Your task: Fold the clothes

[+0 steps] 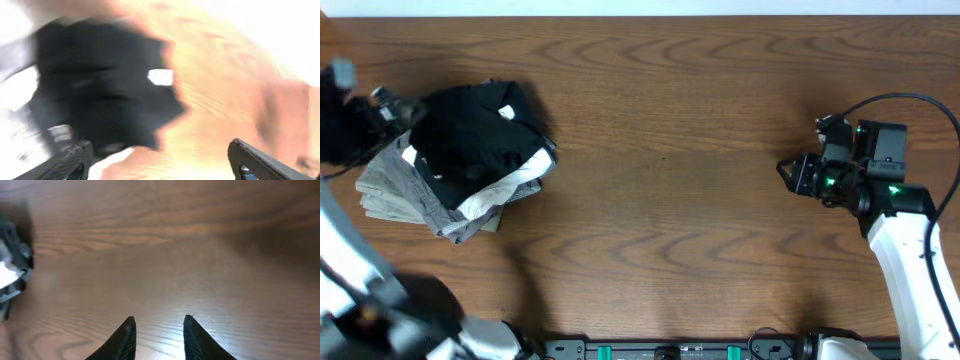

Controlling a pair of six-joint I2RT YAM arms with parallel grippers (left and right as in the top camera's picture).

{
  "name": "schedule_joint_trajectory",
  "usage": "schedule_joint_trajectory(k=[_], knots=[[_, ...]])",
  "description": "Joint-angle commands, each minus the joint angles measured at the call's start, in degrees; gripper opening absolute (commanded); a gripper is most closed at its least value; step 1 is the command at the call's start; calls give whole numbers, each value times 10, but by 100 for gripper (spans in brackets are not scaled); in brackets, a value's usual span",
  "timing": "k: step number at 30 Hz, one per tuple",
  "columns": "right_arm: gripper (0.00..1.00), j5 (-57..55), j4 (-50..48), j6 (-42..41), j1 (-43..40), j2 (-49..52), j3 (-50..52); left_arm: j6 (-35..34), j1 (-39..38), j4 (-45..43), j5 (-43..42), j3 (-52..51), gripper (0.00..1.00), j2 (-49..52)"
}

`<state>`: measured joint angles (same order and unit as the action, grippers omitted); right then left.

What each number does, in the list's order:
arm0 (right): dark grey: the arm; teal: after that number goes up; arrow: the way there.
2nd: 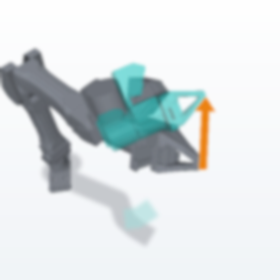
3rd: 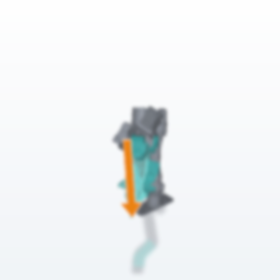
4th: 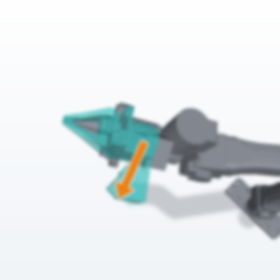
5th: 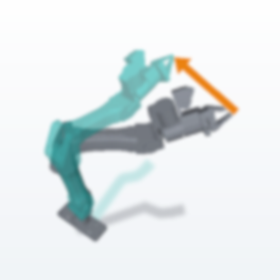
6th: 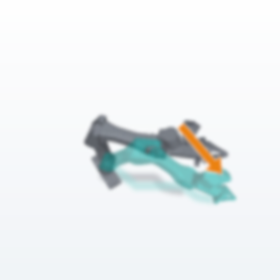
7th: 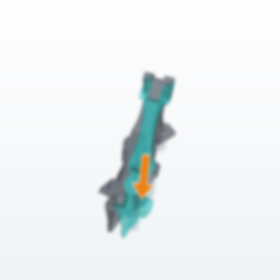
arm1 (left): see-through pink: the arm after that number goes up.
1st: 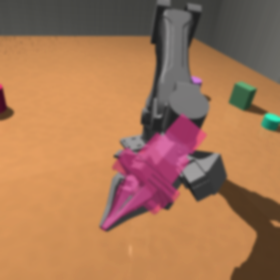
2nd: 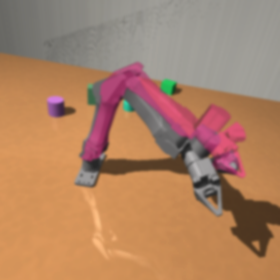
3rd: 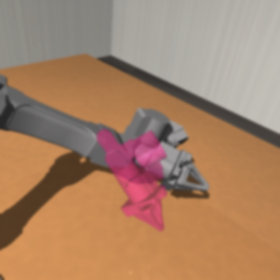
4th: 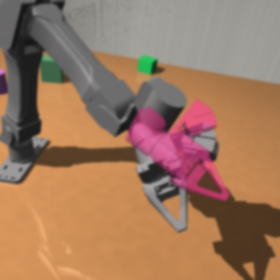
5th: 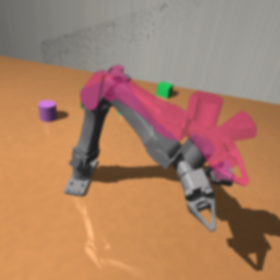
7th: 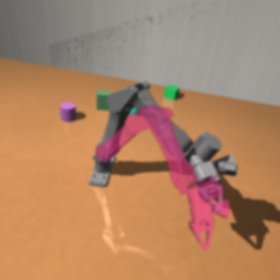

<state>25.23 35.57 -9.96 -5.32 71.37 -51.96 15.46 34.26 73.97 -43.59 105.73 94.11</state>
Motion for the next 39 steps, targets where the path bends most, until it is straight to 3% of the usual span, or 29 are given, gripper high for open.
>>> schedule_joint_trajectory(k=[1, 3, 5, 7, 10, 11, 17, 33, 39], knots=[[31, 25, 0, 22, 7, -59, -44, 54, -116, 15, 31, 9, 83, -80], [31, 26, 0, 30, 10, -95, -52, 47, -199, 19, 119, 9, 83, -118], [35, 26, 0, 46, 12, -139, -54, -5, -297, 22, 243, 9, 84, -153], [45, 21, 2, 57, 12, -179, -54, -58, -376, 31, 345, 9, 86, -178], [76, 5, 16, 60, 12, -232, -54, -92, -461, 54, 417, 1, 90, -203], [99, 2, 23, 60, 12, -250, -54, -92, -481, 66, 419, -2, 97, -209], [99, 3, 74, 58, 12, -304, -54, -98, -511, 132, 419, -8, 98, -207], [99, 3, 187, 58, 39, -314, -51, -98, -511, 128, 411, -8, 98, -204], [99, 3, 186, 58, 42, -371, 13, -98, -511, 128, 411, -8, 98, -204]])
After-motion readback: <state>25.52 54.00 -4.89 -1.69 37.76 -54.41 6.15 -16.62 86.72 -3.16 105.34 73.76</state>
